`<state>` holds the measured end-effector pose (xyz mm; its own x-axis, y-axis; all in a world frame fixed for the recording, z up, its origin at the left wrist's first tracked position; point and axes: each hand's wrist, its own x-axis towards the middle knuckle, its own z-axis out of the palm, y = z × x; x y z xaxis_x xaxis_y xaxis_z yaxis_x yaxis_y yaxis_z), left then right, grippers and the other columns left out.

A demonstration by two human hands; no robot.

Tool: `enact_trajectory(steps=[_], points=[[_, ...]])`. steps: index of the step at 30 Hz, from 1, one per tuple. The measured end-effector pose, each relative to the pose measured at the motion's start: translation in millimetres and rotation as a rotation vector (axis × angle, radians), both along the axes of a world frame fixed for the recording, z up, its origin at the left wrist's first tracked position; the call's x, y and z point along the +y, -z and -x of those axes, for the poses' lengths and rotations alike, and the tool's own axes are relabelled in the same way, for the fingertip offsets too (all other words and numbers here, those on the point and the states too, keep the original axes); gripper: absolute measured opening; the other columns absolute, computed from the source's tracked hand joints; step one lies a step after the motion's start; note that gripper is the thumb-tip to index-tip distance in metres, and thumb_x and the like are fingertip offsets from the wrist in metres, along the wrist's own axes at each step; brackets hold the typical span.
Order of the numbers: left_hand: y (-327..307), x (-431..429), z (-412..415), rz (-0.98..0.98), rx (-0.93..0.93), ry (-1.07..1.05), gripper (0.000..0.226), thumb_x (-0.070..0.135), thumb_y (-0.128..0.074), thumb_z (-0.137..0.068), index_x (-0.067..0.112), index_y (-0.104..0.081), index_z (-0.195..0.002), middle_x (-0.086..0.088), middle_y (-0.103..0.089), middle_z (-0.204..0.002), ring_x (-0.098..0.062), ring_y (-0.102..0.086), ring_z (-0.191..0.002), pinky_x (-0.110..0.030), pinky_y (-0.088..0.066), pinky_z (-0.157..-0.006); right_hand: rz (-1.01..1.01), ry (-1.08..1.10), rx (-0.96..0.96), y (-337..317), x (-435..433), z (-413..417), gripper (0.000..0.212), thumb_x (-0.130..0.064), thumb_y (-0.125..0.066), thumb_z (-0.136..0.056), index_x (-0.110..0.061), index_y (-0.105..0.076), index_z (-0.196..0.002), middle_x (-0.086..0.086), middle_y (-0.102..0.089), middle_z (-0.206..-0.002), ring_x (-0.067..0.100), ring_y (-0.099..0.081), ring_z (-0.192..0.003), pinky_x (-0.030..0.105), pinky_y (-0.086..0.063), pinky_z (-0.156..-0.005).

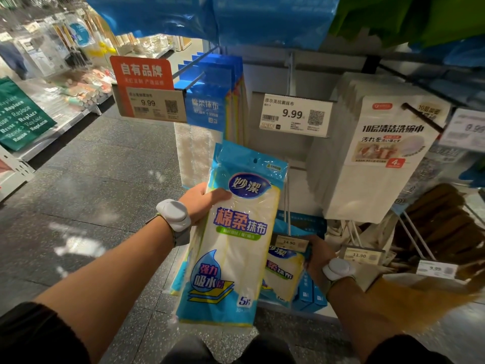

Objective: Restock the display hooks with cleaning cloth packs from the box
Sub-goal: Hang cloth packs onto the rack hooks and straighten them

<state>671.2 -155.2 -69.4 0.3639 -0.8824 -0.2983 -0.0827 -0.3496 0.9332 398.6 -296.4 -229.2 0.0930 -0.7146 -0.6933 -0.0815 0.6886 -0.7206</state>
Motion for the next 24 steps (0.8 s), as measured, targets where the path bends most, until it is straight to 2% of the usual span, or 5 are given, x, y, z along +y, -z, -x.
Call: enact_trajectory(steps=[8, 13, 19, 21, 24], points=[[3, -2, 0, 0.002, 0.005, 0.003, 0.016, 0.027, -0.066, -0.093, 0.021, -0.07, -0.107, -0.011, -0.08, -0.099, -0.032, -0.077, -0.089, -0.045, -0.062, -0.083, 0.012, -0.068, 0.029, 40, -9, 16, 0.043, -0.036, -0.069, -0.066, -0.003, -0.076, -0.092, 0.026, -0.074, -0.101, 0.047, -0.07, -0.094, 0.066, -0.053, -0.088], [5, -3, 0, 0.0, 0.004, -0.002, 0.023, 0.034, -0.068, -0.086, 0.022, -0.071, -0.105, -0.009, -0.08, -0.096, -0.031, -0.078, -0.088, -0.051, -0.061, -0.089, 0.024, -0.072, 0.072, 36, -7, 15, 0.03, -0.04, -0.063, -0.069, -0.014, -0.078, -0.072, 0.02, -0.075, -0.095, 0.041, -0.069, -0.089, 0.061, -0.056, -0.082], [13, -5, -2, -0.02, 0.022, -0.014, 0.041, 0.04, -0.069, -0.077, 0.02, -0.07, -0.112, -0.011, -0.079, -0.102, -0.037, -0.076, -0.095, -0.06, -0.057, -0.094, -0.019, -0.017, 0.02, 4, -10, -10, 0.022, -0.023, -0.06, -0.093, -0.008, -0.065, -0.077, 0.013, -0.063, -0.074, 0.027, -0.056, -0.06, 0.027, -0.044, -0.049], [17, -6, -2, -0.033, 0.01, -0.014, 0.042, 0.043, -0.07, -0.074, 0.021, -0.071, -0.11, -0.01, -0.08, -0.102, -0.037, -0.076, -0.095, -0.062, -0.056, -0.094, 0.025, -0.01, -0.069, 22, -32, -13, 0.026, -0.028, -0.066, -0.09, -0.003, -0.071, -0.095, 0.019, -0.071, -0.088, 0.038, -0.067, -0.077, 0.041, -0.06, -0.068], [21, -8, -2, -0.037, -0.007, -0.015, 0.038, 0.047, -0.07, -0.071, 0.025, -0.074, -0.102, -0.01, -0.08, -0.101, -0.037, -0.076, -0.096, -0.062, -0.056, -0.095, 0.139, -0.141, -0.068, 33, -60, -16, 0.07, -0.051, -0.078, -0.073, -0.005, -0.068, -0.124, 0.017, -0.066, -0.129, 0.034, -0.064, -0.113, 0.049, -0.048, -0.106]])
